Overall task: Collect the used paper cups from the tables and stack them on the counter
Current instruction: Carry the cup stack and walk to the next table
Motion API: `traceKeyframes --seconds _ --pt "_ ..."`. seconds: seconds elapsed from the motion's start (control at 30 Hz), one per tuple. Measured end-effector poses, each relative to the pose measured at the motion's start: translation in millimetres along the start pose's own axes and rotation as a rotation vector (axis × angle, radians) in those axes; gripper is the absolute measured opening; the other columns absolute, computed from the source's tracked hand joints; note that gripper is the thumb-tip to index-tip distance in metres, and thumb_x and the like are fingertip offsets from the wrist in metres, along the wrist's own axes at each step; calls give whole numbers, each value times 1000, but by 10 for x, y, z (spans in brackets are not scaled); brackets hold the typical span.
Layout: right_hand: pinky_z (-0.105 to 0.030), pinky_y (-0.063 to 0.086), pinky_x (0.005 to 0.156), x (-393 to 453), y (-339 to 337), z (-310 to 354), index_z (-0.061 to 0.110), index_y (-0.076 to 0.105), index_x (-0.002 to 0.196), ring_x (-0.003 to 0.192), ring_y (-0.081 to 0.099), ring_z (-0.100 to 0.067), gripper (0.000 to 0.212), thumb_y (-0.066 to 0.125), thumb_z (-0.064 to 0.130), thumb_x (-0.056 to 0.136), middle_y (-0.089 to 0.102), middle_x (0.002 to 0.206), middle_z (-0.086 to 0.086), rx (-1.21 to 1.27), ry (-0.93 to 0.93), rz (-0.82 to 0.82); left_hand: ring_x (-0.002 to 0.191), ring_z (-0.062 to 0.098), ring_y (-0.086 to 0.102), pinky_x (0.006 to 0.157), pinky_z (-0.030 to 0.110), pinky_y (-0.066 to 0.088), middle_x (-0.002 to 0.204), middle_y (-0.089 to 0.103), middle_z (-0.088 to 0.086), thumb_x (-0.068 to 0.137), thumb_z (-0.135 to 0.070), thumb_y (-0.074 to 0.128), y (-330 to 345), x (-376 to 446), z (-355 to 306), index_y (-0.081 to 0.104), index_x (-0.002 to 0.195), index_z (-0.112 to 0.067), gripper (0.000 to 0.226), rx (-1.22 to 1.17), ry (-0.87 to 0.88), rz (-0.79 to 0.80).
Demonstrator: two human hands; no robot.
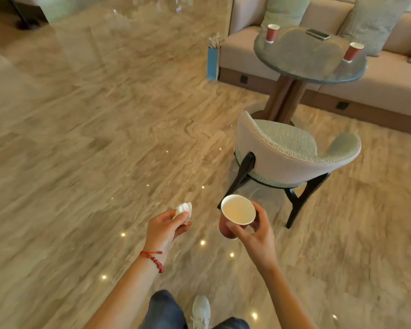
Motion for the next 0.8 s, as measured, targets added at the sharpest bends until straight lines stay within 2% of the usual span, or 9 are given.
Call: traceKeyframes --seconds 0.13,0.33,0.5,0.67,0.8 --pt "-12 50 77 676 146 -129 32 52 118 99 58 4 64 85 21 64 61 109 18 7 -7 20 62 16 68 54 20 55 73 70 12 75 -1 70 134 624 -123 69 73 -2 3 -38 -12 -69" --pt "-14 51 73 1861 411 -78 39 51 111 94 60 4 60 84 17 65 63 103 19 47 -2 13 58 13 68 55 21 56 64 71 5 76 0 69 476 1695 -526 70 74 -3 3 -30 4 -59" --pt "-23 50 83 3019 706 120 36 53 111 99 60 -2 57 83 16 67 63 107 16 82 7 -17 55 12 67 53 20 55 58 69 4 78 1 66 900 2754 -1049 68 64 -4 15 -6 -2 -20" --pt "-24 49 86 4107 977 338 34 53 112 100 61 -1 58 83 14 67 63 108 14 100 2 -71 55 11 65 52 19 54 59 68 4 78 1 66 1385 3727 -1695 68 63 -6 17 57 34 53" --pt "-25 49 87 4825 1080 476 35 53 114 102 60 -2 61 85 20 64 62 110 14 91 -2 -57 51 10 65 51 19 54 55 68 2 78 2 66 1731 4333 -2114 69 61 -9 21 39 42 43"
Point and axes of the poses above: each hand's wrist, its own x-axis towards the middle knuckle, its own y-axis out of the palm, z = x × y, the point moved 1 cm from there along x, towards the middle knuckle
